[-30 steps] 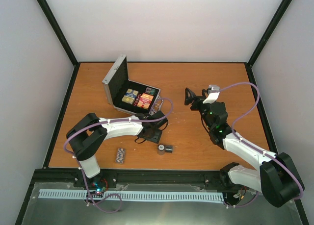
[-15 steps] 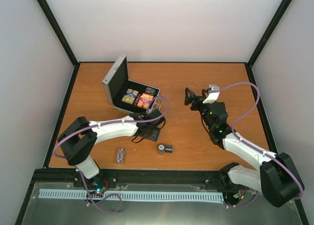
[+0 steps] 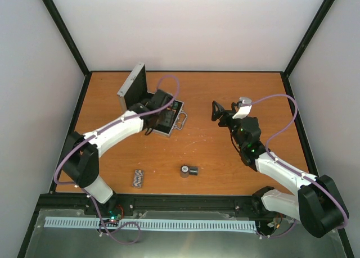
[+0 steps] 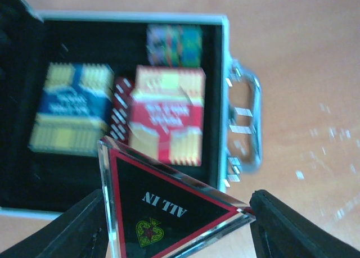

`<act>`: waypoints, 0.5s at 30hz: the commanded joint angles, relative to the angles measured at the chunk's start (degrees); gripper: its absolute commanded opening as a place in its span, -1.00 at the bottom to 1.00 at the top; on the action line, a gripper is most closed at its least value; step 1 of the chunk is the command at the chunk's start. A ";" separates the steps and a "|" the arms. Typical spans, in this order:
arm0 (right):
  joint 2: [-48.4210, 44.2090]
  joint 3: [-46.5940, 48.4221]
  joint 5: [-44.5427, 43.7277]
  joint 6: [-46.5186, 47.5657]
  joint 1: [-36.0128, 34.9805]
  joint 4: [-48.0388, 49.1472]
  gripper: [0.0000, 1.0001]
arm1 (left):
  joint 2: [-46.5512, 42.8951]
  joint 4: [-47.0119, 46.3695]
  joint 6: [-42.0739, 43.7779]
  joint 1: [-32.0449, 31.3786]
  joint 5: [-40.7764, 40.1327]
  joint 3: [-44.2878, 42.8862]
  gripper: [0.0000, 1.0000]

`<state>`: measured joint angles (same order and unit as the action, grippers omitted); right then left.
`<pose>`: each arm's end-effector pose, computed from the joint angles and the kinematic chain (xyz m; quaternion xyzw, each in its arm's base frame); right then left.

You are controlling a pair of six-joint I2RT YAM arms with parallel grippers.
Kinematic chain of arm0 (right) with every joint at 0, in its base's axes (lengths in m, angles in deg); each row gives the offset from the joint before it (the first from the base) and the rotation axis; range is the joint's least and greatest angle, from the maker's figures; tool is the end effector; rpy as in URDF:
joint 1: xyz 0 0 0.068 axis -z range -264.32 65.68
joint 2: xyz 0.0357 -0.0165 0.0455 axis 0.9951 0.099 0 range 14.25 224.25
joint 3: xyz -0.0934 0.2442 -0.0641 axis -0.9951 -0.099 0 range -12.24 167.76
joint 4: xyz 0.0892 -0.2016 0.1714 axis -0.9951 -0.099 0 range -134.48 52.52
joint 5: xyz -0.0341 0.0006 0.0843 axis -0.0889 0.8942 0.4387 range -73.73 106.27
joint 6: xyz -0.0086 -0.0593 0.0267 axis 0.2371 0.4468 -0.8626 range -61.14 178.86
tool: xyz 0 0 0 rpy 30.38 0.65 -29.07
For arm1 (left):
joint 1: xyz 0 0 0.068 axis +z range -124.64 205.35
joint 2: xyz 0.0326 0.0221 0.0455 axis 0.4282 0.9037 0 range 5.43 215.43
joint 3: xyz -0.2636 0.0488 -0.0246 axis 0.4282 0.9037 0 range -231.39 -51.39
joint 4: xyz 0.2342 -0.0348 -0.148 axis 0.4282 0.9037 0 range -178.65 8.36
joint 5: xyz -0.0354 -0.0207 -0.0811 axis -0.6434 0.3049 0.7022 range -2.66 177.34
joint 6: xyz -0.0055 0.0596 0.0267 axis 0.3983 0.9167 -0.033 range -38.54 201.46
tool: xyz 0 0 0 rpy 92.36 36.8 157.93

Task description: Pack up texas hold em set

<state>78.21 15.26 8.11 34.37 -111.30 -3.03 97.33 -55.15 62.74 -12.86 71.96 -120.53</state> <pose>0.2515 0.1199 0.2344 0.0338 0.7184 0.2547 0.6464 0.2945 -0.2143 0.2240 0.1223 0.9412 -0.0245 0.3139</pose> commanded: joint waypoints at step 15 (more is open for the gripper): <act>-0.75 0.89 -0.21 -0.16 0.62 0.50 1.00 | 13.09 -7.04 13.57 16.17 0.72 -11.08 0.23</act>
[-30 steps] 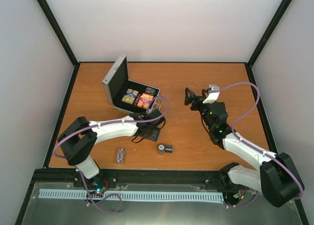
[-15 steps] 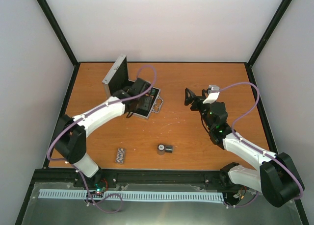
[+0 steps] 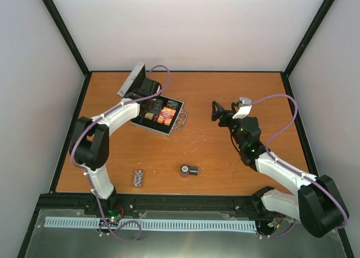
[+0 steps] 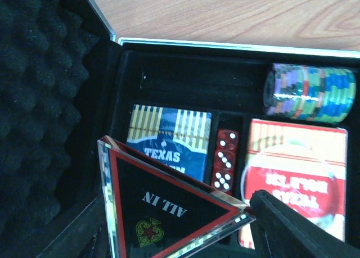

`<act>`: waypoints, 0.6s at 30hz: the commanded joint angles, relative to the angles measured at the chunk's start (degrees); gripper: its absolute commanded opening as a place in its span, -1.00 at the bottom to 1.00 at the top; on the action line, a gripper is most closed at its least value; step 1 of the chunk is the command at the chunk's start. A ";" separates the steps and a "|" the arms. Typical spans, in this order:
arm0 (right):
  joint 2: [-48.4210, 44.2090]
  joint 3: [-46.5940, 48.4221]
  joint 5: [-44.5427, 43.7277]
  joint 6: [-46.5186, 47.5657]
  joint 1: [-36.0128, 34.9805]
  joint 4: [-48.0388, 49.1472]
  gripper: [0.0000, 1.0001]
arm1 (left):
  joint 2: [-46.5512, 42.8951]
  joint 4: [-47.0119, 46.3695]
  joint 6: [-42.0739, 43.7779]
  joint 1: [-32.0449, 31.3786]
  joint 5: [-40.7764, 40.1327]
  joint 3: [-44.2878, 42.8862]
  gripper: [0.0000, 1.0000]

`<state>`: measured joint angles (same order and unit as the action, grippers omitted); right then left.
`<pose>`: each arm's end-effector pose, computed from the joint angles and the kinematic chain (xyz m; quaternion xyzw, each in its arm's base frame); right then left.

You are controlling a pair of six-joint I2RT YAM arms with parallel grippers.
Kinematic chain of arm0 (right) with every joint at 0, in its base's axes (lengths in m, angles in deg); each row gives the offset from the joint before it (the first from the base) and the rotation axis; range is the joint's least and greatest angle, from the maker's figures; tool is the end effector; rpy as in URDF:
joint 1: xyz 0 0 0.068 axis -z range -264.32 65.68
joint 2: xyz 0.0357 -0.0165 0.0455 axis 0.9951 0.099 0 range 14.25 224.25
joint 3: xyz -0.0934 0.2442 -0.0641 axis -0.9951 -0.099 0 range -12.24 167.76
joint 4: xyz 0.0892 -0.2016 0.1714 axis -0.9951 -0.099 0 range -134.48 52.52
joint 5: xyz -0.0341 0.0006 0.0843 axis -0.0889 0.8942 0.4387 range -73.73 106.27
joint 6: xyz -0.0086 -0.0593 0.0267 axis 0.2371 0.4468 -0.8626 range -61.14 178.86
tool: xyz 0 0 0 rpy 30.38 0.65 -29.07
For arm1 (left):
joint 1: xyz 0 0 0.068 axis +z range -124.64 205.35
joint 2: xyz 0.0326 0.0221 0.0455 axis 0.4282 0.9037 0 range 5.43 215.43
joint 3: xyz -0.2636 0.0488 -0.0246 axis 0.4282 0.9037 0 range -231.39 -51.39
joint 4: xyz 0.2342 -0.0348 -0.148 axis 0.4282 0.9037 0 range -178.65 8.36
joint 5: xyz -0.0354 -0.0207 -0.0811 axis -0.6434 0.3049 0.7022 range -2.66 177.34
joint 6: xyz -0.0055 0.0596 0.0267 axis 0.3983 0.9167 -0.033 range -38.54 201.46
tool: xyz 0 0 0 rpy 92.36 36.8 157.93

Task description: Pack up texas hold em set

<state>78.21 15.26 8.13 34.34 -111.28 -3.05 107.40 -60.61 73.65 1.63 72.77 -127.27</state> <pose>0.2515 0.1199 0.2343 0.0340 0.7185 0.2548 0.6462 0.3806 -0.1530 0.2056 0.0920 0.9400 0.0331 0.3268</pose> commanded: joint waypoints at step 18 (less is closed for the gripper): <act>-0.79 0.76 -0.01 -0.22 0.68 0.64 1.00 | 10.59 -4.20 3.07 4.03 -0.07 -5.43 0.22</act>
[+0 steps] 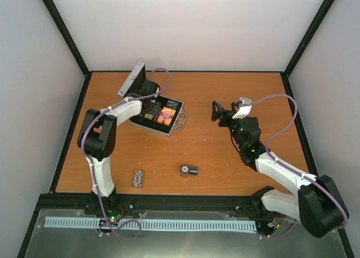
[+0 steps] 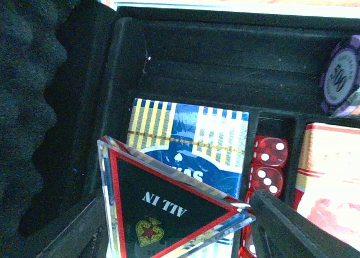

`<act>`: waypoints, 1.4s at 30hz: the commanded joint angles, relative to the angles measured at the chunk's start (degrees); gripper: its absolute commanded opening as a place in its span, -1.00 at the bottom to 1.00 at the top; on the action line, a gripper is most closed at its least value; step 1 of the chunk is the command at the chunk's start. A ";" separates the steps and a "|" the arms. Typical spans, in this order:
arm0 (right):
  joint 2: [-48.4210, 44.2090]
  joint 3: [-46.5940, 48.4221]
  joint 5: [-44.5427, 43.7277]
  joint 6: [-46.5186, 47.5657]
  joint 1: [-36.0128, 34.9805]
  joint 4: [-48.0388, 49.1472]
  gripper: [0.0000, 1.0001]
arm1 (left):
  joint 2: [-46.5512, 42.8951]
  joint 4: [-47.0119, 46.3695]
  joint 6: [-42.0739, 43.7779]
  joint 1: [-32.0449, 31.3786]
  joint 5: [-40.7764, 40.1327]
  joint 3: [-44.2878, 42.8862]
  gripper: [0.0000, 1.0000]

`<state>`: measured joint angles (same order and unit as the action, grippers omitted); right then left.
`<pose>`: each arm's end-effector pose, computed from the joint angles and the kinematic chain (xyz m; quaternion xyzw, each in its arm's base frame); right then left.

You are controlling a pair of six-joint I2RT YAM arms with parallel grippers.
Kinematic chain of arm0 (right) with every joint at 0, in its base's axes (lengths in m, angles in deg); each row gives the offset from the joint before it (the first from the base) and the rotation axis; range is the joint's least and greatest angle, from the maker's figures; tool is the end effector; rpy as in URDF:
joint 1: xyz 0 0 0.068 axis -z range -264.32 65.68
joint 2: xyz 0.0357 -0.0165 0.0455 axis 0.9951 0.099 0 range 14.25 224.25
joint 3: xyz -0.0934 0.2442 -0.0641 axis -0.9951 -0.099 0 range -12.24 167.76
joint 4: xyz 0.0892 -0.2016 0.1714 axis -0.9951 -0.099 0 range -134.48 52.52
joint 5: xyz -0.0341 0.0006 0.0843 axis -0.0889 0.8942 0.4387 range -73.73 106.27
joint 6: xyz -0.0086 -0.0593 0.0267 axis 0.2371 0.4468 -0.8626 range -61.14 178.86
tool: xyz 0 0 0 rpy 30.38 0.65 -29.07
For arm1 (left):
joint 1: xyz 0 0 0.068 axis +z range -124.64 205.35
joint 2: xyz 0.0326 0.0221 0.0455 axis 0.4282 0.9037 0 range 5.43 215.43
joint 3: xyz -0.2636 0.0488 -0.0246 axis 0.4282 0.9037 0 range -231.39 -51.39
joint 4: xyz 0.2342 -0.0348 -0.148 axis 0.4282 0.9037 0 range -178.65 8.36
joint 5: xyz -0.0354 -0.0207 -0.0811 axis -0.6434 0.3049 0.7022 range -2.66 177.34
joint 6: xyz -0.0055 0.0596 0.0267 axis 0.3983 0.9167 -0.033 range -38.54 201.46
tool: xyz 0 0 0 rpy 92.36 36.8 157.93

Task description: Pack up texas hold em set

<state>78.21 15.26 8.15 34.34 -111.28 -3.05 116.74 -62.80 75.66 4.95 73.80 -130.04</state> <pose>0.2515 0.1199 0.2343 0.0339 0.7185 0.2550 0.6462 0.4110 -0.1399 0.1582 0.0898 0.9521 0.0495 0.2882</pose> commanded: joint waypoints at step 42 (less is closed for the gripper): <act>-0.80 0.89 0.36 -0.36 0.95 0.20 1.00 | -20.30 -8.91 -5.86 -4.23 17.75 14.14 0.68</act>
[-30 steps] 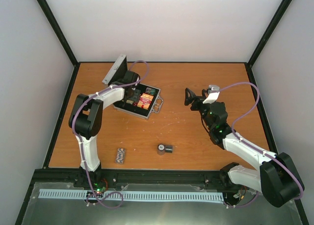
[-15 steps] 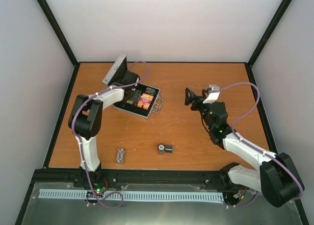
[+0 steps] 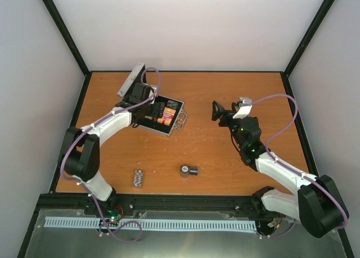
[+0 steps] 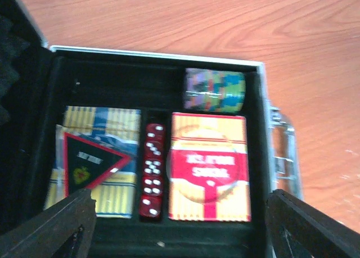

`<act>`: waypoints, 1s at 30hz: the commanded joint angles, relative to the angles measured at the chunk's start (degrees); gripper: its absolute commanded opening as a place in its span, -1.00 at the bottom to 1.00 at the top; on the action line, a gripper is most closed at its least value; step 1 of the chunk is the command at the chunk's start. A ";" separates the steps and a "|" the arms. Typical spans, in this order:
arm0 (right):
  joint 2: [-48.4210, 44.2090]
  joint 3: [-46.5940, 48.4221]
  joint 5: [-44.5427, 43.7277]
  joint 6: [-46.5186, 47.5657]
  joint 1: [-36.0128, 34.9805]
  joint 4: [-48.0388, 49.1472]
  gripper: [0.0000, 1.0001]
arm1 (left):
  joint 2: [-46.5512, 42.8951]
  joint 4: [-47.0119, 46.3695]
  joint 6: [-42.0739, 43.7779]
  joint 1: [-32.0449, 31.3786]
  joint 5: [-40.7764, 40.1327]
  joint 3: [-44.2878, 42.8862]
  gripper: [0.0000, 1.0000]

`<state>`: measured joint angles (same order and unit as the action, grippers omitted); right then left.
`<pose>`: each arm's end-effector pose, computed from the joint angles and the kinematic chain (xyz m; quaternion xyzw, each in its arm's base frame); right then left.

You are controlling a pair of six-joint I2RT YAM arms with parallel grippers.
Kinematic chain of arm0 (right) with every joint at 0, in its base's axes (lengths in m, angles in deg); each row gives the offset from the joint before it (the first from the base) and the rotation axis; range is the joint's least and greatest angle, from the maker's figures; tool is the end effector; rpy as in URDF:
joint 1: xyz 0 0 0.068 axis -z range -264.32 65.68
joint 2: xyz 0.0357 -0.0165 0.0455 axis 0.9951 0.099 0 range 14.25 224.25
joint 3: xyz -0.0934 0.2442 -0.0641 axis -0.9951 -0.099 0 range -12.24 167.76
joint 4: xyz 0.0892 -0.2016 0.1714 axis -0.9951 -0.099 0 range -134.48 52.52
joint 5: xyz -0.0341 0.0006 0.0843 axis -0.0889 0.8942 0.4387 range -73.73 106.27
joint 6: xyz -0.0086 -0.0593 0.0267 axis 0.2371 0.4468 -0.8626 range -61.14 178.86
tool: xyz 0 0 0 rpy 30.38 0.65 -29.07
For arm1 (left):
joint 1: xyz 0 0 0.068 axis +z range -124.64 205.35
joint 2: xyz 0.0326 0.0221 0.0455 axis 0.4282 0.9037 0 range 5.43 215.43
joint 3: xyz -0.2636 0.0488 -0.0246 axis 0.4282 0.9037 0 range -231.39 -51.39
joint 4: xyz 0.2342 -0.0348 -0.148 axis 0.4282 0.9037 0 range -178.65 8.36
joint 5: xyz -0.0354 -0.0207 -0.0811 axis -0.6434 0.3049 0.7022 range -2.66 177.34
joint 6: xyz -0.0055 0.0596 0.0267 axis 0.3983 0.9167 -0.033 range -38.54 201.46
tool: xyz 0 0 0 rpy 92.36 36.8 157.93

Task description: Pack up texas hold em set

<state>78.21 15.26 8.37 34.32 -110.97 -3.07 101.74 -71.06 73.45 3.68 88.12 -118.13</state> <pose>0.2521 0.1187 0.2343 0.0346 0.7186 0.2545 0.6462 0.3651 -0.1457 0.2021 0.1132 0.9240 -0.0996 0.3514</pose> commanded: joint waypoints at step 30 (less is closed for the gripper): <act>-7.66 12.23 -1.33 -3.80 7.15 -41.02 1.00 | -33.95 -9.38 -10.62 -21.84 -1.33 28.52 0.99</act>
<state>71.74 23.48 7.95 31.76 -105.29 -26.72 71.91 -71.28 59.66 -22.15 85.97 -91.22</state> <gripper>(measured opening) 0.999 0.989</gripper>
